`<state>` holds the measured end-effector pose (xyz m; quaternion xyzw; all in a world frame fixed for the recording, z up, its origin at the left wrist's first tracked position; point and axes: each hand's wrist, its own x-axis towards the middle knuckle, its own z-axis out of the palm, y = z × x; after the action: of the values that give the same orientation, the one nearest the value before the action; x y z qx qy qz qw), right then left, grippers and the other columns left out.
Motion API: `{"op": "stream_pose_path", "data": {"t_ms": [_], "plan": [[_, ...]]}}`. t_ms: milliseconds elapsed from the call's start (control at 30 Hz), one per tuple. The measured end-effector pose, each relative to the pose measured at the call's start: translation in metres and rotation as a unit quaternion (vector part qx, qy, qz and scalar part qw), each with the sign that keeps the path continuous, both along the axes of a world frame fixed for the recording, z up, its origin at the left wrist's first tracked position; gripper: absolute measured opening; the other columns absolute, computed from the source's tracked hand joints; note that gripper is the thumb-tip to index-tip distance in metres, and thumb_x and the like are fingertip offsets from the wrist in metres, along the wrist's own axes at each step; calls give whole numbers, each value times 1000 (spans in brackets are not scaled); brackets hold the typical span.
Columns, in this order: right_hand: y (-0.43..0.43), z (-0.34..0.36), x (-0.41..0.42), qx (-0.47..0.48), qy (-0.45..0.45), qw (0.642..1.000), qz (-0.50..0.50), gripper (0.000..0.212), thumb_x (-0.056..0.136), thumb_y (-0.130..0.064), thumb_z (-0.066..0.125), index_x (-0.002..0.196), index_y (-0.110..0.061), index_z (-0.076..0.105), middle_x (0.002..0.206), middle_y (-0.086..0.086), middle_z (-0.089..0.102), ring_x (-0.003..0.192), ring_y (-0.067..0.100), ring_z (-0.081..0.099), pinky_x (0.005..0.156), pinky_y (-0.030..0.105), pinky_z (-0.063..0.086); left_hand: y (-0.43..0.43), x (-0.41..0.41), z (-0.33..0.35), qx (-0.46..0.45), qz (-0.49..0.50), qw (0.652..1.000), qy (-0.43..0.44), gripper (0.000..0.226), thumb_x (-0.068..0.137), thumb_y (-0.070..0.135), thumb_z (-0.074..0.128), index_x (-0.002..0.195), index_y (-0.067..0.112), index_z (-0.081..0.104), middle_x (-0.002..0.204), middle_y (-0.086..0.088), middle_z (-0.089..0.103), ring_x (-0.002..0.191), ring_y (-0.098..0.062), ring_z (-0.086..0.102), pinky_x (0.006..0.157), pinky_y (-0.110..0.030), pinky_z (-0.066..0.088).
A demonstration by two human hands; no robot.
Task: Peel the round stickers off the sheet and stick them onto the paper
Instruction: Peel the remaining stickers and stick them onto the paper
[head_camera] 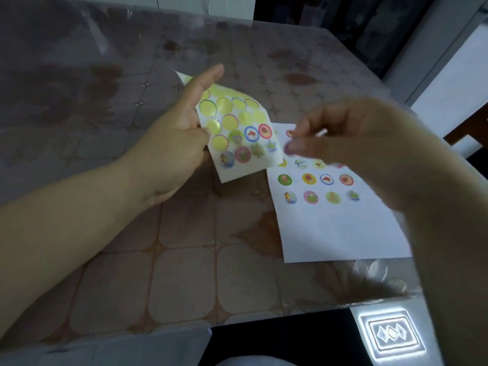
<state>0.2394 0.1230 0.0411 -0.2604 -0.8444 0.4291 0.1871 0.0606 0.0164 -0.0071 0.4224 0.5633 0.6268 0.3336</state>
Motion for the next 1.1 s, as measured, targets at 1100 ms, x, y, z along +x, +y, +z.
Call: {"op": "stream_pose_path", "data": {"t_ms": [1100], "plan": [[-17, -25, 8, 180, -65, 979, -65, 19, 79, -41, 64, 76, -31, 47, 80, -12, 49, 63, 0, 46, 54, 13, 34, -2, 5, 4, -3, -51, 997, -55, 73, 92, -16, 32, 140, 38, 28, 116, 10, 62, 101, -7, 66, 86, -25, 53]]}}
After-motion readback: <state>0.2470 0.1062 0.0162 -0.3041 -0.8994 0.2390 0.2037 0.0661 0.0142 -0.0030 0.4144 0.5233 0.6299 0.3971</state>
